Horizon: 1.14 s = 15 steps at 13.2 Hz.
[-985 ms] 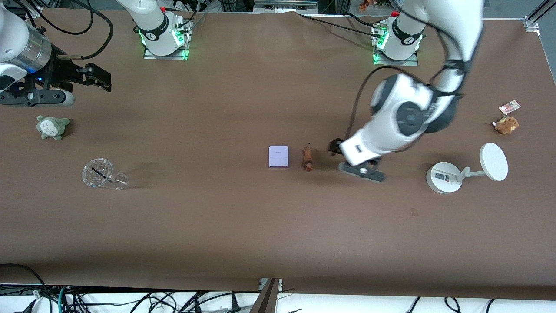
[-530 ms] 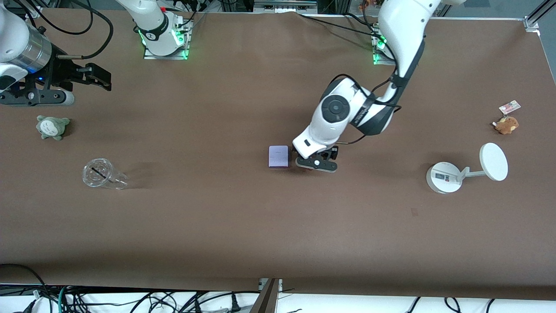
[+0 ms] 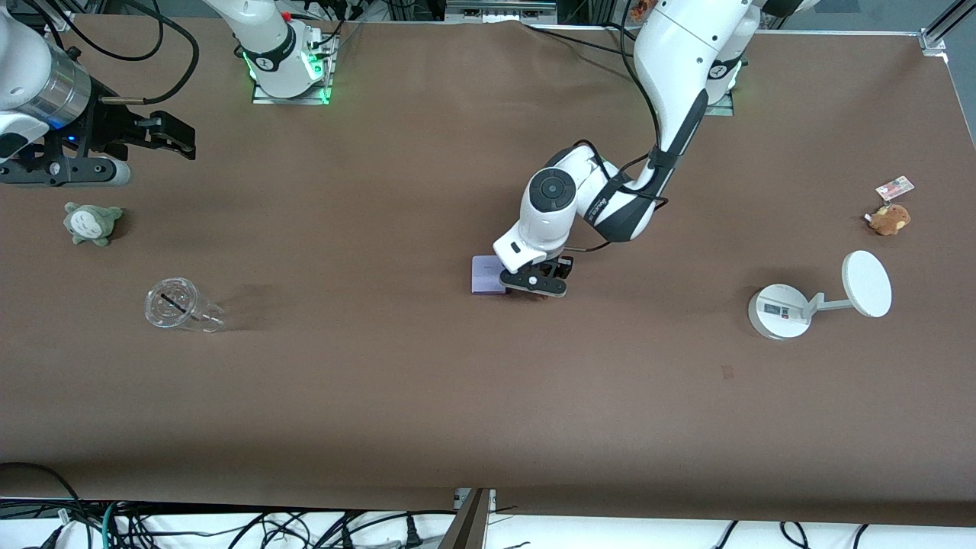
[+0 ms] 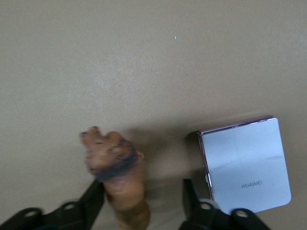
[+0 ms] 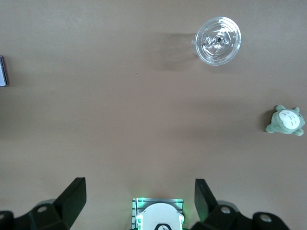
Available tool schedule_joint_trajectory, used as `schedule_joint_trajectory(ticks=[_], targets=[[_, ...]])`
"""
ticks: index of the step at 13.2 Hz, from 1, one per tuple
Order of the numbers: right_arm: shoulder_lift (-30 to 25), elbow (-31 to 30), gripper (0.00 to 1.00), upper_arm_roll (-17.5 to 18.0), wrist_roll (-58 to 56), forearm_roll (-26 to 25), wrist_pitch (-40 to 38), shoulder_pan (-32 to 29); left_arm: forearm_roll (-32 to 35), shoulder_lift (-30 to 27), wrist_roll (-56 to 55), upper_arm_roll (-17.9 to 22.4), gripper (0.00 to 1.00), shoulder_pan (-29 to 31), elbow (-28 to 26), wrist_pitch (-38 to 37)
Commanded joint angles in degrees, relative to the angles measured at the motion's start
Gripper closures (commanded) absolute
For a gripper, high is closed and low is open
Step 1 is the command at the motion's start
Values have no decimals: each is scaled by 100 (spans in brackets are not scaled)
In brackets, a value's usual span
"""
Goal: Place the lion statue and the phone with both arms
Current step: 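Close the left gripper on the lion statue and lift it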
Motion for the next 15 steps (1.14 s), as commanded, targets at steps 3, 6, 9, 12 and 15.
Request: schedule_joint_trajectory(ticks=[3, 6, 9, 12, 15], targets=[[-12, -17, 0, -13, -36, 56, 12, -2, 207, -329, -117, 68, 90, -23, 73, -751], [-12, -17, 0, -13, -36, 56, 3, -2, 207, -926, 23, 50, 91, 293, 91, -1447], [-12, -17, 0, -13, -36, 56, 3, -2, -308, -1550, 1161, -46, 91, 1187, 100, -2246], [-12, -17, 0, -13, -36, 56, 12, -2, -1338, -1798, 2692, -47, 89, 2347, 82, -2748], [-12, -17, 0, -13, -36, 56, -6, -2, -1402, -1746, 2907, -29, 100, 2711, -84, -2707]])
